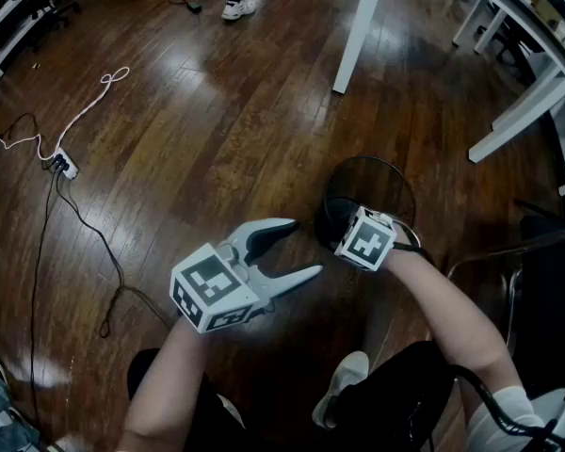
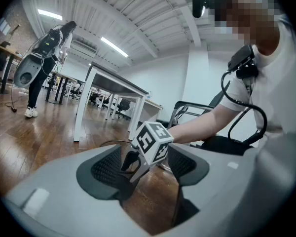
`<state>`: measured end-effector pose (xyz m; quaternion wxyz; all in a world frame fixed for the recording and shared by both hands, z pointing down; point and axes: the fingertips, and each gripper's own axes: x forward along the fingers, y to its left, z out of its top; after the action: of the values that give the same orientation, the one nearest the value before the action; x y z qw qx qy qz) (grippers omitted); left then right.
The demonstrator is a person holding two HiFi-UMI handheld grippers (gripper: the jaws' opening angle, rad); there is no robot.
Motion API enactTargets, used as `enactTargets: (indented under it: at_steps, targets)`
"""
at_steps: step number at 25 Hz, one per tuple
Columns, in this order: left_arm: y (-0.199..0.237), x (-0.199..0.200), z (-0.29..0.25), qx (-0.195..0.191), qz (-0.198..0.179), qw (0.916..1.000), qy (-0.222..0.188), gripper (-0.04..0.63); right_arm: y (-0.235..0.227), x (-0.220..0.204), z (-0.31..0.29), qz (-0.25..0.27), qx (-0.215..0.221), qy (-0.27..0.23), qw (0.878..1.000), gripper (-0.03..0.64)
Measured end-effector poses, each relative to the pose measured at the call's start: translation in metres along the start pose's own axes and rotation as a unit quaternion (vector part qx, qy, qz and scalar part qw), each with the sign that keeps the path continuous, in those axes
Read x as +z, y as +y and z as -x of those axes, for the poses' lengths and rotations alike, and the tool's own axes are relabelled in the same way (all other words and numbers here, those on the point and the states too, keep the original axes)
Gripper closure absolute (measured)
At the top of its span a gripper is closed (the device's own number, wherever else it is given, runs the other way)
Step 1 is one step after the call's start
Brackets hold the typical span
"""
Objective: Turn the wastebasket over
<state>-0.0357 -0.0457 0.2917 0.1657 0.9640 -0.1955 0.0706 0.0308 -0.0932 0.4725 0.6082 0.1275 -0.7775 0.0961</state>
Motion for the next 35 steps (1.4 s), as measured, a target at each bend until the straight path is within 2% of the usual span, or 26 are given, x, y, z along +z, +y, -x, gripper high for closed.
enactTargets:
  at_steps: [2, 3, 6, 8, 10, 14, 18, 20, 23, 25, 27, 31, 35]
  targets:
    - [0.009, -0.006, -0.002, 0.007, 0.005, 0.9999, -0.008, 0.301, -0.002, -0.003, -0.02, -0.024, 0.013, 0.004, 1.0, 0.452]
    - [0.012, -0.007, -0.003, 0.008, 0.007, 0.9999, -0.011, 0.301, -0.005, -0.004, -0.027, -0.036, 0.015, 0.002, 0.999, 0.507]
    - [0.016, -0.002, -0.005, 0.001, 0.015, 0.9997, -0.017, 0.301, -0.014, 0.002, -0.022, -0.058, -0.014, -0.001, 0.998, 0.544]
    - [0.014, -0.004, -0.002, 0.003, 0.025, 0.9995, -0.02, 0.301, -0.009, -0.003, -0.026, -0.051, -0.024, 0.013, 0.998, 0.572]
    - [0.014, -0.013, 0.0, 0.005, 0.03, 0.9994, -0.015, 0.301, -0.007, -0.01, -0.03, -0.039, -0.03, 0.026, 0.998, 0.583]
    - [0.016, -0.023, -0.007, 0.001, 0.024, 0.9997, 0.0, 0.301, -0.009, -0.009, -0.027, -0.046, -0.022, 0.014, 0.999, 0.588]
    - [0.019, -0.024, -0.005, 0.009, 0.029, 0.9995, -0.002, 0.301, -0.013, -0.016, -0.023, -0.049, -0.027, 0.021, 0.998, 0.591]
    - [0.026, -0.025, 0.0, 0.021, 0.039, 0.999, -0.009, 0.301, -0.023, -0.016, -0.013, -0.061, -0.033, -0.002, 0.998, 0.591]
    - [0.038, -0.021, 0.01, 0.033, 0.051, 0.9979, -0.022, 0.301, -0.046, -0.011, 0.016, -0.102, -0.042, -0.076, 0.991, 0.591]
    - [0.045, -0.019, 0.016, 0.043, 0.055, 0.9972, -0.028, 0.301, -0.056, -0.008, 0.036, -0.145, -0.026, -0.131, 0.98, 0.591]
    - [0.049, -0.021, 0.02, 0.051, 0.061, 0.9963, -0.031, 0.301, -0.059, -0.001, 0.055, -0.185, 0.009, -0.195, 0.963, 0.591]
    - [0.057, -0.031, 0.022, 0.067, 0.06, 0.9959, -0.015, 0.301, -0.06, 0.011, 0.081, -0.237, 0.089, -0.325, 0.911, 0.591]
    - [0.064, -0.038, 0.021, 0.075, 0.072, 0.9945, -0.012, 0.301, -0.059, 0.007, 0.073, -0.271, 0.14, -0.407, 0.861, 0.591]
